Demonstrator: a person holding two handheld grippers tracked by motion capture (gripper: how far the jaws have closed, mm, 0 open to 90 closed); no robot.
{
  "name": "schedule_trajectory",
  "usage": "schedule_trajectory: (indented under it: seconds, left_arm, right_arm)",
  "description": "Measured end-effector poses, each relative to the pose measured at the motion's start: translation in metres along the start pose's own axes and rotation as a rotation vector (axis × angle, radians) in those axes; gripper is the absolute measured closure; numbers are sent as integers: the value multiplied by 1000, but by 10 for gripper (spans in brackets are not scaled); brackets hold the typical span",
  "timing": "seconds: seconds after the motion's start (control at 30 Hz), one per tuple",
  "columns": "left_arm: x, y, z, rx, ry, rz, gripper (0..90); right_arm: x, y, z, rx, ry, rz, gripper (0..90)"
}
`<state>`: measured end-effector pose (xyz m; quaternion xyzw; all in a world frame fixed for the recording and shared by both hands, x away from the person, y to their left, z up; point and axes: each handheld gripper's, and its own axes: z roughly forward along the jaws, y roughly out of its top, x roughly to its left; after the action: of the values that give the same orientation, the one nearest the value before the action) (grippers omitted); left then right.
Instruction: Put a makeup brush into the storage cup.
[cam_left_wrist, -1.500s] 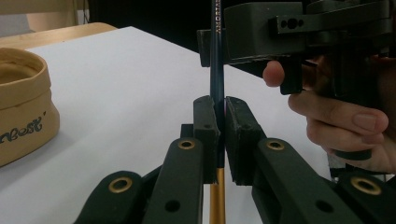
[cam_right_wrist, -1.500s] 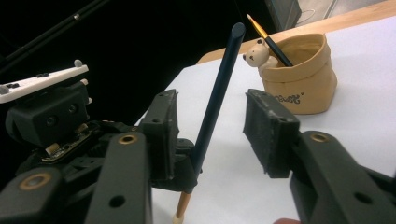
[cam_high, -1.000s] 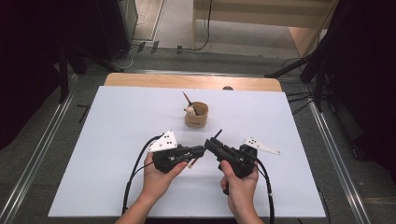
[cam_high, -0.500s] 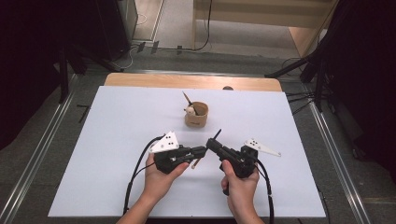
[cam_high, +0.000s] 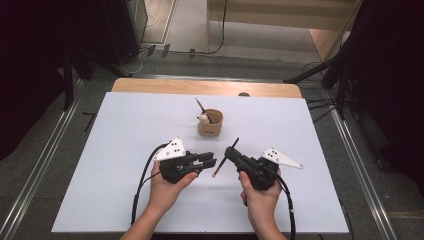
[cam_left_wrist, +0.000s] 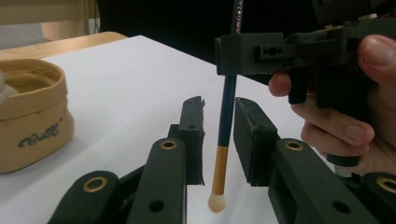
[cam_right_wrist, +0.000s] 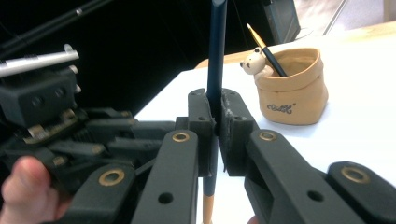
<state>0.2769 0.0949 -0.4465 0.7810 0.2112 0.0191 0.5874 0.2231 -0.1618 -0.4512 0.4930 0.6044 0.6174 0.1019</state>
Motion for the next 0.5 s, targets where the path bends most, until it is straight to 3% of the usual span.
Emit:
schedule_trajectory:
  seconds: [0.27, 0.5]
  left_arm:
    - [5, 12, -17, -13, 44, 7, 725]
    - [7, 18, -26, -12, 64, 5, 720]
  right_arm:
    - [12, 3, -2, 14, -92, -188, 862]
    - [16, 3, 0, 33, -126, -275, 862]
